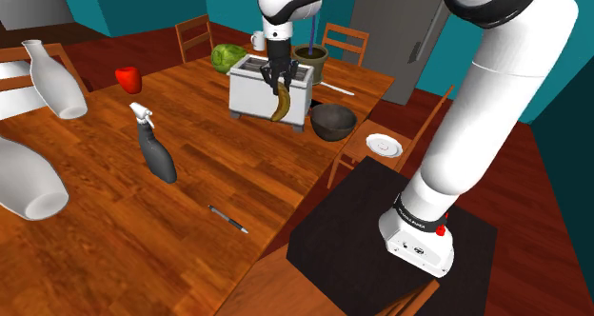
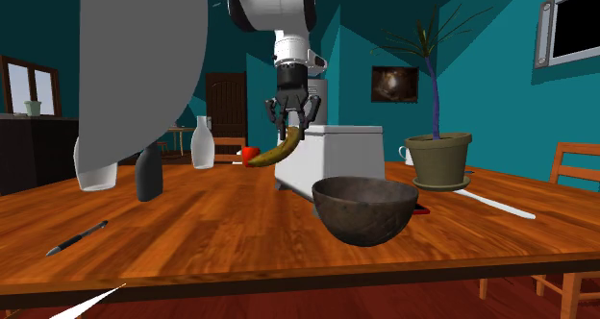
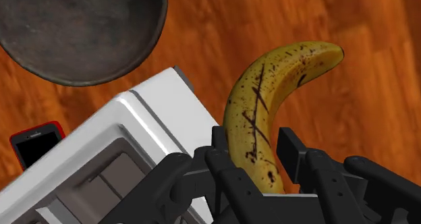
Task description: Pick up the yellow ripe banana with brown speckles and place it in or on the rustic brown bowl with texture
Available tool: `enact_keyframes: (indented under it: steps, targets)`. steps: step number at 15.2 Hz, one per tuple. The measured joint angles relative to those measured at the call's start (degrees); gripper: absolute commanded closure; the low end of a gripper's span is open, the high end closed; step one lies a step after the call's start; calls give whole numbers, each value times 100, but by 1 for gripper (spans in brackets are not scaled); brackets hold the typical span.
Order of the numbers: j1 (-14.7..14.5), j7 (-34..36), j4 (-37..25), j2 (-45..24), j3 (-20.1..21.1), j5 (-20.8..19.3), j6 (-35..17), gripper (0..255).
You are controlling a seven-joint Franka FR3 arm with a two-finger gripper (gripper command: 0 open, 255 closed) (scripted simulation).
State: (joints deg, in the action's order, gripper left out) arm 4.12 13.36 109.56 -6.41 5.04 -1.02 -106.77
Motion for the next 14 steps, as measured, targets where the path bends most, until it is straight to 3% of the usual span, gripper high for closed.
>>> enact_keyframes:
  steps: [4, 6, 10, 12, 13, 14]
  targets:
    - [237, -476, 624, 553, -186, 110, -164, 255]
    - [363, -708, 952, 853, -298, 559, -198, 255]
    - [654, -1120, 1249, 1189, -473, 1078, -175, 255]
    - [864, -1351, 1606, 1436, -543, 1748, -288, 255]
    - [867, -1352, 1609, 1437, -547, 1751, -288, 0]
    - [865, -1352, 1608, 1436, -545, 1750, -289, 0]
